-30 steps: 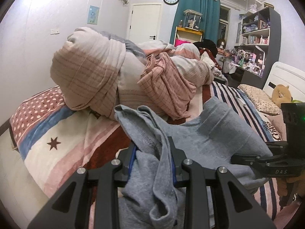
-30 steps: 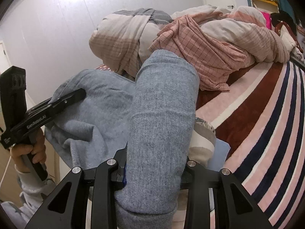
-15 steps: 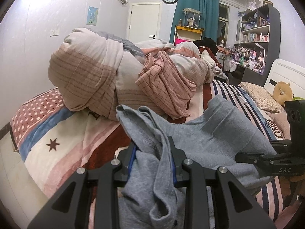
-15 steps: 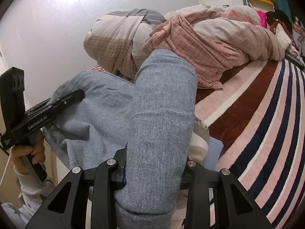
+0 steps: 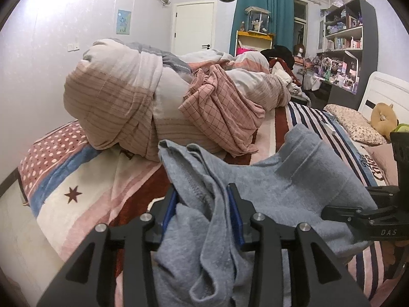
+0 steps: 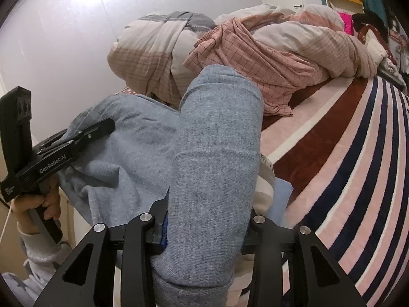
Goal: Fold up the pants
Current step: 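Lift the sweatpants with both tools and carry them toward the clothes pile, then lower the sweatpants onto the clothes pile and open both tools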
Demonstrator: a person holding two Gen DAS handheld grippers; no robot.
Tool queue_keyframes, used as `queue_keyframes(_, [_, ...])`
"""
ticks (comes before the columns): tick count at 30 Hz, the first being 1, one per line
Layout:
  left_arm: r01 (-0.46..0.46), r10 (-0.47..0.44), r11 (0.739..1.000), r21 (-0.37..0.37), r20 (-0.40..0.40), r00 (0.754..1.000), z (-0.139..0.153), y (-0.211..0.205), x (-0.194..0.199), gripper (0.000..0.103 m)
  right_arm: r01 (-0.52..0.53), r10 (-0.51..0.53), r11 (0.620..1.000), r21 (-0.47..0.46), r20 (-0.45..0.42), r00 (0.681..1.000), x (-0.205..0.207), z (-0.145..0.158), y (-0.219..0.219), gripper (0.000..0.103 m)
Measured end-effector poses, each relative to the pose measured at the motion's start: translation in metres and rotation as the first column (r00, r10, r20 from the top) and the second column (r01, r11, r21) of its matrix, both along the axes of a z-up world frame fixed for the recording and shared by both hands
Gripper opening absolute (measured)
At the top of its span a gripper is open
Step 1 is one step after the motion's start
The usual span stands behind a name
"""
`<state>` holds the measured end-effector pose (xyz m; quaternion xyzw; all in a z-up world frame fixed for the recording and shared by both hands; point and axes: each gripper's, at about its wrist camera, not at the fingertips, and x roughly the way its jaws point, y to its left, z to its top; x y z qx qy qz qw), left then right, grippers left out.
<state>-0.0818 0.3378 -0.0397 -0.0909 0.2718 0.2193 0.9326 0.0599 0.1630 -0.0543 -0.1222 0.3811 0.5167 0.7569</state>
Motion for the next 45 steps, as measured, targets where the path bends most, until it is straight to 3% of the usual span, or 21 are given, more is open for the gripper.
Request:
queue_keyframes(15, [0.004,-0.005,1.0,0.025,0.014,1.0,0.004,-0.001,0.013,0.03,0.006,-0.007,0.999,0.033,0.018,1.0,0.004,0.004,-0.002,0.029])
queue_keyframes(24, [-0.011,0.012,0.999,0.044,-0.003,1.0,0.003,-0.006,0.013,0.031,0.006,-0.007,1.0,0.013,0.019,1.0,0.005,0.0,-0.002,0.032])
queue_keyframes(27, [-0.018,0.018,0.999,0.047,-0.007,1.0,0.004,-0.008,0.011,0.037,0.005,-0.005,1.0,0.006,0.029,1.0,0.003,0.0,-0.003,0.035])
queue_keyframes(31, [-0.049,0.05,0.994,0.099,-0.005,0.999,0.008,-0.016,0.005,0.061,0.017,-0.017,1.0,-0.003,0.063,0.998,-0.001,0.002,-0.004,0.046])
queue_keyframes(34, [-0.056,0.056,0.989,0.137,0.002,0.998,0.013,-0.026,0.0,0.068,0.017,-0.017,1.0,-0.003,0.067,0.998,-0.003,0.004,-0.006,0.048])
queue_keyframes(40, [-0.057,0.057,0.985,0.162,0.008,0.998,0.02,-0.044,-0.006,0.07,0.016,-0.015,1.0,-0.009,0.082,0.997,-0.009,0.009,-0.012,0.054])
queue_keyframes(43, [-0.058,0.053,0.986,0.154,0.035,0.998,0.025,-0.058,-0.011,0.081,0.018,-0.017,1.0,-0.005,0.088,0.996,-0.012,0.013,-0.02,0.059])
queue_keyframes(45, [-0.053,0.045,0.986,0.16,0.054,0.998,0.029,-0.071,-0.015,0.082,0.017,-0.017,1.0,0.001,0.096,0.995,-0.014,0.017,-0.028,0.064])
